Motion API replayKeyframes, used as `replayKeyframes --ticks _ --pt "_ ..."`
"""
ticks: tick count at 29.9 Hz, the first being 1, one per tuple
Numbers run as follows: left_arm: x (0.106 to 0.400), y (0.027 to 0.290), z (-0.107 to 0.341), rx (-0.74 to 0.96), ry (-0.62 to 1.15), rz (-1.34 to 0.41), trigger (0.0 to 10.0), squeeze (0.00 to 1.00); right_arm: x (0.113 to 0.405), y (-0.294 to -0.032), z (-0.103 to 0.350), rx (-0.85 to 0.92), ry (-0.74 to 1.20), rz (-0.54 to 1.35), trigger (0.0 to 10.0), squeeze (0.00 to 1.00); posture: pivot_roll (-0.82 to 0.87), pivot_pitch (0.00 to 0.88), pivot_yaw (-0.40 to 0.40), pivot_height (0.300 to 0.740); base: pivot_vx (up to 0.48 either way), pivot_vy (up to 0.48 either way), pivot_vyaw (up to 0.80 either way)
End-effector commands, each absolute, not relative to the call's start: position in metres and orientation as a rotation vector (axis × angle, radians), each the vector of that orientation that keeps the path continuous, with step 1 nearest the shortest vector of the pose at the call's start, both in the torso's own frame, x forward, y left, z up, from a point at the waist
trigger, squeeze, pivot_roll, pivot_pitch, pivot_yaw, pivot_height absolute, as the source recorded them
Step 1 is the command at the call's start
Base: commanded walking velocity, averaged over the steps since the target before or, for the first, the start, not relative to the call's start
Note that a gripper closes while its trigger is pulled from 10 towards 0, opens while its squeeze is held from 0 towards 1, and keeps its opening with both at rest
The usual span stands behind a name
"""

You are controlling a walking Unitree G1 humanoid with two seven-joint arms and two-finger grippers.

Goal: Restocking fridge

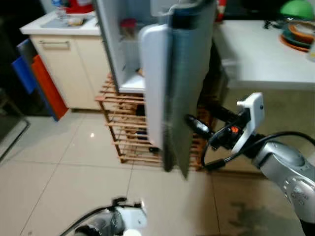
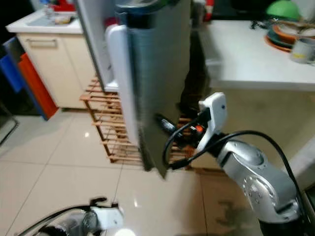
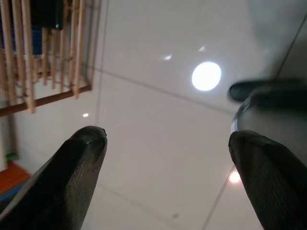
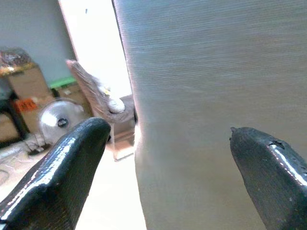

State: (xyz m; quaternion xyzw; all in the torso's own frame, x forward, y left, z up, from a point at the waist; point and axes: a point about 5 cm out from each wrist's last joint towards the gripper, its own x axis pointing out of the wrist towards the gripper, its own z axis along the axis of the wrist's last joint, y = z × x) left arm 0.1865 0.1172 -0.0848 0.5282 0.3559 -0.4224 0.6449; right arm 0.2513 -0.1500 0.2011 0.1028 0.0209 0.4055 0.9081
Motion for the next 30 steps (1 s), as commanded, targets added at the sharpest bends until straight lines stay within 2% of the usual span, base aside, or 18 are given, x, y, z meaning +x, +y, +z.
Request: replayKeyframes --ticks 1,4,6,7,9,10,11,13,14,15,16,18,19,20,24,30 --pt "0.197 0.106 -0.079 1.096 0.777 -0.882 10.0 0.0 0.265 -0.17 0.181 0.195 0.126 0.687 10.0 0.0 -0.19 0.0 0.051 0.74 0.0 0.0 0.0" --pt "0.21 0.091 -0.07 0.961 0.732 -0.777 10.0 0.0 0.275 -0.18 0.171 0.173 0.174 0.561 10.0 0.0 -0.18 0.0 0.045 0.74 0.0 0.0 0.0" --pt "0.228 0.073 -0.056 0.814 0.656 -0.674 10.0 0.0 0.289 -0.195 0.157 0.027 0.203 0.341 10.0 0.0 -0.18 0.0 0.041 0.74 0.0 0.0 0.0" --pt "0.228 0.073 -0.056 0.814 0.656 -0.674 10.0 0.0 0.289 -0.195 0.157 0.027 0.203 0.341 10.0 0.0 -0.18 0.0 0.041 0.74 0.0 0.0 0.0" --pt "0.249 0.053 -0.036 0.647 0.554 -0.561 10.0 0.0 0.296 -0.208 0.143 -0.094 0.2 0.15 10.0 0.0 -0.17 0.0 0.036 0.74 0.0 0.0 0.0" --pt "0.249 0.053 -0.036 0.647 0.554 -0.561 10.0 0.0 0.296 -0.208 0.143 -0.094 0.2 0.15 10.0 0.0 -0.17 0.0 0.036 0.74 0.0 0.0 0.0" --pt "0.272 0.091 -0.019 0.52 0.476 -0.473 10.0 0.0 0.298 -0.209 0.137 -0.09 0.19 0.086 10.0 0.0 -0.16 0.0 0.036 0.74 0.0 0.0 0.0" --pt "0.294 0.146 0.007 0.431 0.347 -0.384 10.0 0.0 0.3 -0.209 0.13 -0.068 0.179 0.035 10.0 0.0 -0.16 0.0 0.036 0.74 0.0 0.0 0.0" --pt "0.294 0.146 0.007 0.431 0.347 -0.384 10.0 0.0 0.3 -0.209 0.13 -0.068 0.179 0.035 10.0 0.0 -0.16 0.0 0.036 0.74 0.0 0.0 0.0" --pt "0.307 0.162 0.033 0.367 0.225 -0.31 10.0 0.0 0.298 -0.207 0.124 -0.095 0.175 0.017 10.0 0.0 -0.15 0.0 0.029 0.74 0.0 0.0 0.0" --pt "0.307 0.162 0.033 0.367 0.225 -0.31 10.0 0.0 0.298 -0.207 0.124 -0.095 0.175 0.017 10.0 0.0 -0.15 0.0 0.029 0.74 0.0 0.0 0.0" --pt "0.318 0.162 0.091 0.188 -0.02 -0.171 10.0 0.0 0.292 -0.203 0.111 -0.105 0.173 -0.01 10.0 0.0 -0.13 0.0 0.006 0.74 0.0 0.0 0.0" --pt "0.318 0.162 0.091 0.188 -0.02 -0.171 10.0 0.0 0.292 -0.203 0.111 -0.105 0.173 -0.01 10.0 0.0 -0.13 0.0 0.006 0.74 0.0 0.0 0.0" --pt "0.314 0.155 0.125 0.096 -0.148 -0.128 10.0 0.0 0.29 -0.201 0.104 -0.103 0.164 -0.03 10.0 0.0 -0.13 0.0 -0.002 0.74 0.0 0.0 0.0" --pt "0.313 0.148 0.134 0.086 -0.189 -0.136 10.0 0.0 0.291 -0.199 0.102 -0.108 0.145 -0.036 10.0 0.0 -0.12 0.0 -0.009 0.74 0.0 0.0 0.0" --pt "0.313 0.144 0.14 0.088 -0.215 -0.146 10.0 0.0 0.293 -0.198 0.102 -0.105 0.13 -0.03 10.0 0.0 -0.11 0.0 -0.014 0.74 0.0 0.428 0.0"
